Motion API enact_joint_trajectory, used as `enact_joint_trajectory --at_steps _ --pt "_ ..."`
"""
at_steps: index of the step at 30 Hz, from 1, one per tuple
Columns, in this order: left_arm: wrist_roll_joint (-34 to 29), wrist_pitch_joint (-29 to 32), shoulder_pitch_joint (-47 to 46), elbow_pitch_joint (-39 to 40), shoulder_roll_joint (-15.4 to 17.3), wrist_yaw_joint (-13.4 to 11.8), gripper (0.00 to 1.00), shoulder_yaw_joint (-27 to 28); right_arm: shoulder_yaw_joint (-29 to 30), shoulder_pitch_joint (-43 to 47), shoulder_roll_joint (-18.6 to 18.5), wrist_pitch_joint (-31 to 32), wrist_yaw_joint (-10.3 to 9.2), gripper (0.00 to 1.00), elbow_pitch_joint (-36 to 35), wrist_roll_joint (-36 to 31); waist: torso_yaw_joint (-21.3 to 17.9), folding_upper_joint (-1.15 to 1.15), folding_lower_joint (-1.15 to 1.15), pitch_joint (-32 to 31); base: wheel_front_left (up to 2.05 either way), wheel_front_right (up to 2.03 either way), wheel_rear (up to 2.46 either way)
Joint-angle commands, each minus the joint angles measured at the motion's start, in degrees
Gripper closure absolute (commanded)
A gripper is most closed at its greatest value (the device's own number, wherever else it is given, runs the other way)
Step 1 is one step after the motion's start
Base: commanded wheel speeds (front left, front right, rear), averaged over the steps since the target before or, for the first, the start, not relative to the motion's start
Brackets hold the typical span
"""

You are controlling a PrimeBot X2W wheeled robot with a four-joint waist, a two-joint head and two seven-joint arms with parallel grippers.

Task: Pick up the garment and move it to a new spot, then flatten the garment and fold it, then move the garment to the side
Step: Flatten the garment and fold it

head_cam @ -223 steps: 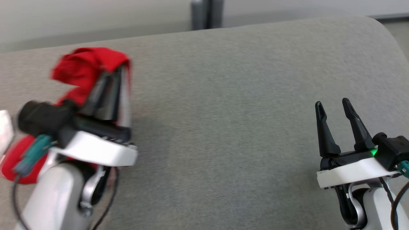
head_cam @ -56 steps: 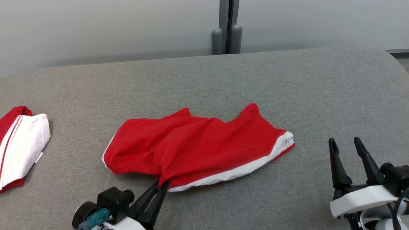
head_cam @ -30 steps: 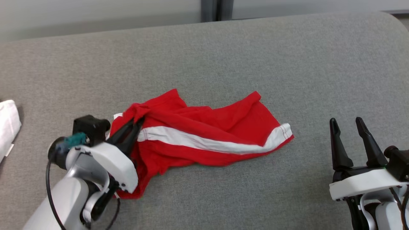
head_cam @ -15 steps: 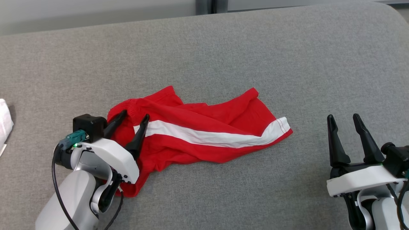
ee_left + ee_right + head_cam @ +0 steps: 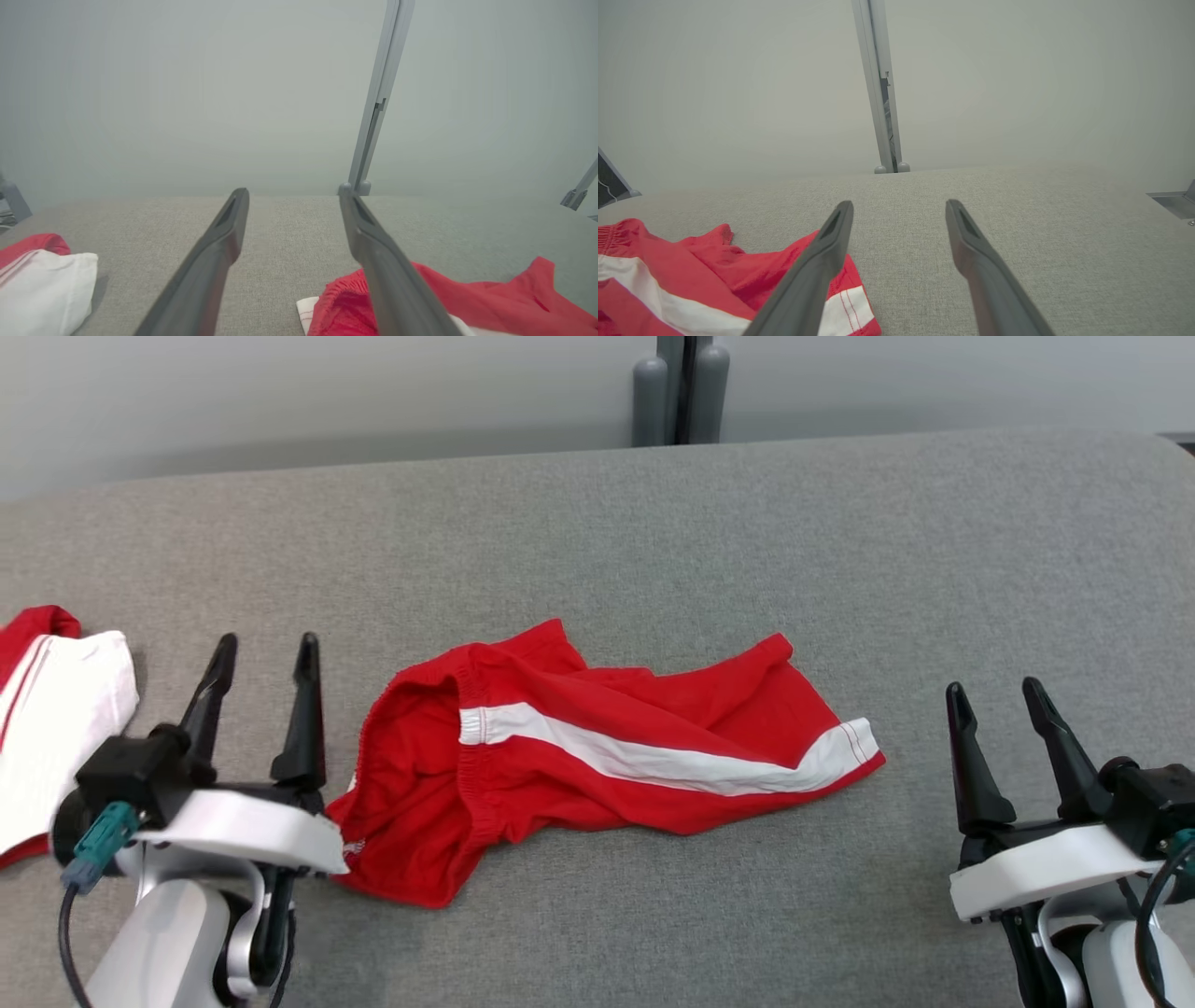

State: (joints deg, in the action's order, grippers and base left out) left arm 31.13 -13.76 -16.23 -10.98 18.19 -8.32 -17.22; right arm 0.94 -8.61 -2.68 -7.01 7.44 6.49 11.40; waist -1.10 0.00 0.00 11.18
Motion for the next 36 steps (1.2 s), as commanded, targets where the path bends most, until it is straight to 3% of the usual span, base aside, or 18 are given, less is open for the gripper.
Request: enact_joint_trajectory --at_steps 1,14,36 --pt "-0.64 -0.35 1.18 0.61 0.66 -0.56 0.00 0.52 -0.18 0.89 -0.40 0.33 0.09 0.00 -0.10 -0.31 0.58 0.00 0.00 -0.86 0.00 0.00 0.00" --pt "-2.75 0.05 14.52 9.39 2.79 -4.40 0.00 1.00 -0.53 3.13 -0.41 2.36 0.09 0.00 -1.42 -1.94 1.44 0.00 0.00 -3.46 0.00 0.00 0.00" --pt "-4.04 2.13 13.49 11.03 3.83 -5.39 0.00 -1.06 -0.19 2.98 -0.40 3.47 0.09 0.00 -2.76 -2.57 1.46 0.00 0.00 -2.83 0.00 0.00 0.00"
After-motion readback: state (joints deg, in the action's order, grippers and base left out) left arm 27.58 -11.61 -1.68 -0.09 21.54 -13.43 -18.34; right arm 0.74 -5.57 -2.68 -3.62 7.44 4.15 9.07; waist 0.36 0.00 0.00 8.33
